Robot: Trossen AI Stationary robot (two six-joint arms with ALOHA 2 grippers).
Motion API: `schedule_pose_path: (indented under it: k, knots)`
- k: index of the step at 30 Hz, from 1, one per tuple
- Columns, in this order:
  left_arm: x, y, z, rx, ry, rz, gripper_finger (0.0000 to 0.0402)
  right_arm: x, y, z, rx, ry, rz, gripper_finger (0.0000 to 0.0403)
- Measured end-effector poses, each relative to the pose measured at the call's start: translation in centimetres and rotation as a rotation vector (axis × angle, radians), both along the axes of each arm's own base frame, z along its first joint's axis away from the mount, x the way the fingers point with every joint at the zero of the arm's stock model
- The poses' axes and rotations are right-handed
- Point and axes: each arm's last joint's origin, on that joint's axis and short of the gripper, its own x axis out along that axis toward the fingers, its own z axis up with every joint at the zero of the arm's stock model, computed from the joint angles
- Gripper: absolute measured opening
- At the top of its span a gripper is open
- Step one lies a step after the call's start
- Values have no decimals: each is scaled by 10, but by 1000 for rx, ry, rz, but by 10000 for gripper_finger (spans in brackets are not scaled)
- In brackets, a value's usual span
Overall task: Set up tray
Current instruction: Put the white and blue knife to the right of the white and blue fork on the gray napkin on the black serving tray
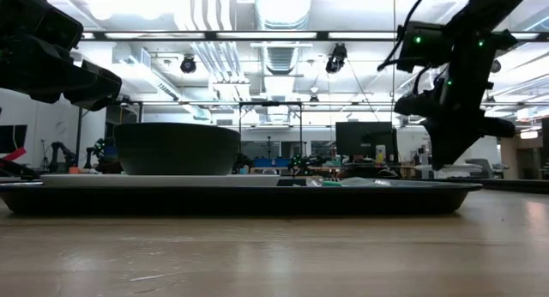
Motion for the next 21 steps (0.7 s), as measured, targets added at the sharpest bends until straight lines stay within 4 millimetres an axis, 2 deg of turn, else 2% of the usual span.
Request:
schedule_pose_path:
  k: [15, 21]
  knots:
    - [0, 0, 0, 0, 0, 0, 109, 11, 47, 5, 76, -66, -148, 18]
    - [0, 0, 0, 0, 0, 0, 109, 33, 67, 8, 89, -53, -181, 18]
